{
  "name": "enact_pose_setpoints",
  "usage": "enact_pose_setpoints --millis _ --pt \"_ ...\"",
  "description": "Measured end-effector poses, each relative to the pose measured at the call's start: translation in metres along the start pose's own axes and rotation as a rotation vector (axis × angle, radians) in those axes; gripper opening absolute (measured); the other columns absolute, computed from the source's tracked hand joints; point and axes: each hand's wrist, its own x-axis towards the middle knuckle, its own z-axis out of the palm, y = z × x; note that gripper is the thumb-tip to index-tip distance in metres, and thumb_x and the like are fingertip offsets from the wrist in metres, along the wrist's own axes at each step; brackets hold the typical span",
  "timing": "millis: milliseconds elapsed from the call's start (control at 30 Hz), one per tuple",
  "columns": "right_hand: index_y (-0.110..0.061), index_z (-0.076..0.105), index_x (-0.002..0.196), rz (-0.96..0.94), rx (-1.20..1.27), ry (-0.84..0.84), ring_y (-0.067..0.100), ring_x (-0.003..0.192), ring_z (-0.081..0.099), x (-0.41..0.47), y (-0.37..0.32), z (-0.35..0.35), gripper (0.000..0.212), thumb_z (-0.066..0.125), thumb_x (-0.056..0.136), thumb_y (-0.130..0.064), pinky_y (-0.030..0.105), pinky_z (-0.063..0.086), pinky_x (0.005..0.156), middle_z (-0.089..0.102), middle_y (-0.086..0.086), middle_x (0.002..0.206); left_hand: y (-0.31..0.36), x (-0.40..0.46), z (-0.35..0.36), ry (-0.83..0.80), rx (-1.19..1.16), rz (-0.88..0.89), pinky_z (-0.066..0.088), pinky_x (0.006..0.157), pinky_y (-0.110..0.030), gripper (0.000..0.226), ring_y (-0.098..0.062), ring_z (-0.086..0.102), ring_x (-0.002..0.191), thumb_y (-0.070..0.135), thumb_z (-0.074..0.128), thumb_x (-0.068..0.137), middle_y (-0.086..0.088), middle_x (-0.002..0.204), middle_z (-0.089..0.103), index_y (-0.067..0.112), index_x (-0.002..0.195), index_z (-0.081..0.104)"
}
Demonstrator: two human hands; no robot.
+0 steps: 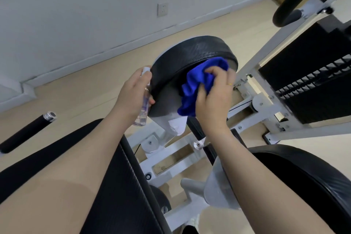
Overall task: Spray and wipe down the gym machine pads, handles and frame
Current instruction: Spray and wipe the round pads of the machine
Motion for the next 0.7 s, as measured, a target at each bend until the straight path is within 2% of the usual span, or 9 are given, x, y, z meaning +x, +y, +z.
enact_pose_setpoints --millis 100,167,233,267,367,433,533,600,700 --pt "-0.001 0.050 0.114 0.247 0.108 0.217 -0.004 0.090 0.044 0.025 -0.007 -0.005 0.033 0.046 0.081 0.004 0.000 0.031 0.077 0.039 0.015 0.119 -0.002 0.003 0.001 0.026 0.001 0.006 0.042 0.053 -0.028 0.026 -0.015 0.052 0.049 0.039 0.038 0.087 -0.001 0.064 0.052 0.040 0.069 0.057" --pt "-0.004 0.047 0.113 0.209 0.124 0.181 -0.001 0.098 0.046 0.017 -0.012 0.003 0.035 0.044 0.079 0.003 0.004 0.034 0.083 0.038 0.019 0.122 -0.006 0.005 0.001 0.026 0.003 0.016 0.041 0.051 -0.027 0.025 -0.014 0.051 0.049 0.036 0.038 0.089 0.004 0.063 0.052 0.043 0.076 0.059" --pt "-0.011 0.045 0.108 -0.006 0.072 0.040 0.024 0.102 0.051 -0.005 -0.016 0.015 0.033 0.042 0.076 -0.006 0.029 0.042 0.088 0.043 0.026 0.119 -0.009 0.008 0.002 0.050 -0.003 0.035 0.039 0.049 -0.027 0.023 -0.014 0.050 0.051 0.034 0.040 0.088 0.006 0.063 0.054 0.042 0.084 0.061" --pt "-0.011 0.047 0.105 -0.155 0.010 -0.055 0.029 0.096 0.050 -0.016 -0.015 0.021 0.032 0.041 0.073 -0.010 0.036 0.045 0.083 0.048 0.025 0.114 -0.010 0.009 0.002 0.068 -0.001 0.054 0.040 0.051 -0.028 0.022 -0.015 0.050 0.054 0.033 0.042 0.086 0.007 0.065 0.055 0.042 0.084 0.062" --pt "-0.014 0.054 0.095 -0.463 -0.167 -0.117 0.022 0.084 0.040 -0.015 -0.005 0.022 0.026 0.043 0.072 -0.009 0.034 0.040 0.070 0.049 0.009 0.105 -0.009 0.016 0.002 0.065 0.037 0.091 0.040 0.051 -0.029 0.022 -0.015 0.049 0.052 0.026 0.044 0.087 0.003 0.069 0.057 0.036 0.089 0.063" --pt "-0.019 0.058 0.092 -0.478 -0.209 0.009 0.021 0.088 0.038 0.001 0.000 0.012 0.024 0.048 0.073 -0.007 0.033 0.031 0.075 0.045 0.003 0.104 -0.005 0.024 0.001 0.030 0.021 0.056 0.039 0.046 -0.025 0.022 -0.017 0.048 0.046 0.022 0.044 0.090 -0.001 0.071 0.056 0.032 0.094 0.064" --pt "-0.026 0.055 0.097 -0.473 -0.324 0.141 0.021 0.100 0.034 0.013 0.003 0.006 0.027 0.056 0.077 -0.008 0.040 0.029 0.084 0.035 -0.001 0.110 0.001 0.038 0.000 -0.029 -0.029 -0.030 0.039 0.043 -0.021 0.022 -0.019 0.045 0.047 0.017 0.045 0.092 -0.003 0.077 0.054 0.030 0.093 0.063" --pt "-0.026 0.062 0.094 -0.624 -0.484 0.092 0.022 0.098 0.037 0.006 0.012 0.017 0.022 0.055 0.080 -0.011 0.038 0.027 0.081 0.036 0.000 0.109 0.003 0.047 0.002 -0.081 -0.048 -0.030 0.039 0.044 -0.022 0.020 -0.019 0.043 0.047 0.016 0.046 0.092 -0.003 0.078 0.055 0.026 0.096 0.063" --pt "-0.024 0.064 0.083 -1.055 -0.739 -0.143 0.022 0.093 0.042 0.004 0.032 0.020 0.018 0.050 0.084 -0.012 0.036 0.029 0.076 0.044 0.001 0.111 0.004 0.058 0.005 -0.144 -0.036 -0.033 0.039 0.045 -0.022 0.020 -0.018 0.044 0.045 0.018 0.046 0.092 0.002 0.074 0.058 0.022 0.100 0.064"
